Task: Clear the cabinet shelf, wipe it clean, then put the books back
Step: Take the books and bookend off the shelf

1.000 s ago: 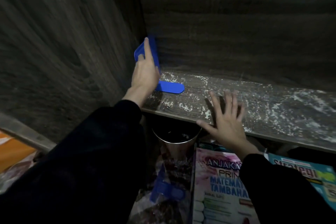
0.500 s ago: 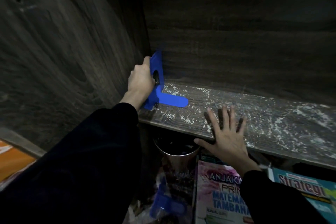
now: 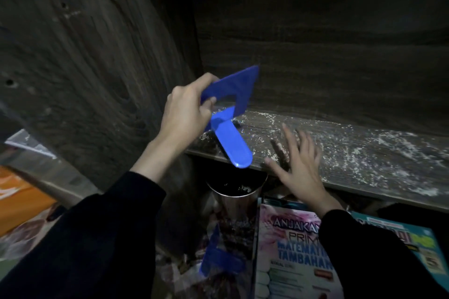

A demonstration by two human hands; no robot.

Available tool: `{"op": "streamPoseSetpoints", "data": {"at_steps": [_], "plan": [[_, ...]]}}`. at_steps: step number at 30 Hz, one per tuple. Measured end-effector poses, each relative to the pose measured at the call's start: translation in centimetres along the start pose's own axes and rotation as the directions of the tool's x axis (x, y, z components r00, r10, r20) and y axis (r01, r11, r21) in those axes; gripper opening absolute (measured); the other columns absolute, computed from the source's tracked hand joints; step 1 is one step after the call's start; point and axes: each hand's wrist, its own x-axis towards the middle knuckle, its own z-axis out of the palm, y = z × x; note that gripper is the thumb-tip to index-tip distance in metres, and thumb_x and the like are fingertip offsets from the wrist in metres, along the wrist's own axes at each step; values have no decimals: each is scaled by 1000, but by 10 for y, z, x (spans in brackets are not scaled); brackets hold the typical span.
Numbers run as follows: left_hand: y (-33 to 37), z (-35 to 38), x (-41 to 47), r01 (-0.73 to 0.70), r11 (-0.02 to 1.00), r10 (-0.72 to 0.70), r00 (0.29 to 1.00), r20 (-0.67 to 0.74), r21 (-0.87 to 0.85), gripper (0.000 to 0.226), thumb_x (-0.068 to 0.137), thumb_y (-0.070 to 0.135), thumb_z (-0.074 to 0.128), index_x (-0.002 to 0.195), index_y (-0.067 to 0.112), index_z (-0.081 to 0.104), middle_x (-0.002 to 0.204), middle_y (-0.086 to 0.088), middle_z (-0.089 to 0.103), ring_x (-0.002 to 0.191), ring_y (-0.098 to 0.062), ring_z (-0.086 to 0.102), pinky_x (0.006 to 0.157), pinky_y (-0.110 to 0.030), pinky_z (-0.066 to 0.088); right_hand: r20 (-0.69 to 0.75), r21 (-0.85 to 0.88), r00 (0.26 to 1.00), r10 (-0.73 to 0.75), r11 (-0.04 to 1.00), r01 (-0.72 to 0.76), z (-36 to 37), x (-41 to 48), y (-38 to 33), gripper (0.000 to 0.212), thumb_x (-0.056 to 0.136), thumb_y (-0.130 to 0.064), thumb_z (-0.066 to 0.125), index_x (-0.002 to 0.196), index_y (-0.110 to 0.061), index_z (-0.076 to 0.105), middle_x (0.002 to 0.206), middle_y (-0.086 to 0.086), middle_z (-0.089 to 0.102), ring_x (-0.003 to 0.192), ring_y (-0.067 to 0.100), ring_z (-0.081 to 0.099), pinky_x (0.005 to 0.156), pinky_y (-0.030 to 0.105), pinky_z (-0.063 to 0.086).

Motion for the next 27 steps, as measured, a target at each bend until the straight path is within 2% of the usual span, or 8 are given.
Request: {"op": "streamPoseSetpoints", "data": {"at_steps": [3, 6, 8, 12, 14, 17, 22, 27], "plan": [[0, -7, -20, -9, 999, 14, 986, 165, -33, 22, 85, 12, 64, 103, 25, 64, 69, 9, 58, 60, -4, 48, 63, -25, 37, -124, 245, 985, -117, 959, 145, -22, -3, -28, 78, 87, -53, 53, 148, -46, 5, 147, 4, 31, 129, 21, 38, 102, 43, 37], [-5, -7, -44, -14, 997, 37, 941, 336, -70, 16, 85, 12, 68, 94, 26, 64, 62, 13, 52, 55, 5, 46, 57, -22, 33, -111, 347, 976, -187, 913, 214, -47, -11, -52, 78, 85, -40, 63, 144, -53, 12, 125, -6, 52, 84, 12, 59, 72, 23, 45], [-11, -1, -60, 30, 990, 38, 890, 455, -141, 14, 85, 10, 68, 89, 23, 63, 66, 10, 59, 57, 4, 48, 59, -21, 37, 21, 256, 964, -265, 934, 251, -57, -17, -59, 69, 85, -39, 64, 141, -54, 26, 101, -11, 63, 61, 9, 56, 61, 25, 45], [-33, 28, -97, 196, 942, 8, 796, 605, -271, 18, 82, 3, 71, 86, 21, 67, 79, 4, 68, 71, 0, 56, 69, -23, 45, 348, 72, 875, -337, 940, 334, -39, -39, -53, 51, 88, -27, 64, 132, -47, 48, 93, -17, 71, 75, 5, 65, 70, 30, 48], [-46, 49, -114, 247, 939, -30, 749, 662, -237, 21, 80, 3, 73, 86, 22, 68, 79, 4, 69, 72, 1, 57, 71, -25, 47, 408, 49, 850, -332, 938, 343, -17, -53, -38, 39, 88, -22, 63, 124, -35, 60, 95, 1, 73, 88, 28, 67, 74, 37, 49], [-70, 78, -134, 330, 937, -142, 665, 734, -117, 34, 76, -3, 73, 105, 15, 68, 92, -4, 69, 81, -9, 60, 80, -34, 50, 455, -2, 855, -248, 960, 279, 21, -75, -11, 34, 90, -23, 60, 124, -27, 62, 96, 16, 71, 92, 38, 65, 76, 40, 49], [-91, 98, -147, 429, 902, -313, 576, 755, 46, 57, 79, -2, 66, 132, 17, 53, 117, -14, 64, 108, -26, 60, 89, -31, 44, 465, 7, 871, -159, 984, 176, 75, -119, 13, 40, 88, -32, 43, 119, -18, 64, 81, 21, 70, 74, 41, 65, 63, 41, 47], [-98, 110, -141, 452, 883, -363, 488, 794, 126, 57, 89, -4, 50, 140, 20, 44, 129, -14, 56, 115, -25, 54, 82, -23, 42, 366, -12, 908, -205, 974, 225, 100, -126, -3, 24, 84, -15, 57, 107, -10, 64, 55, 9, 60, 43, 29, 55, 46, 22, 22]]}}
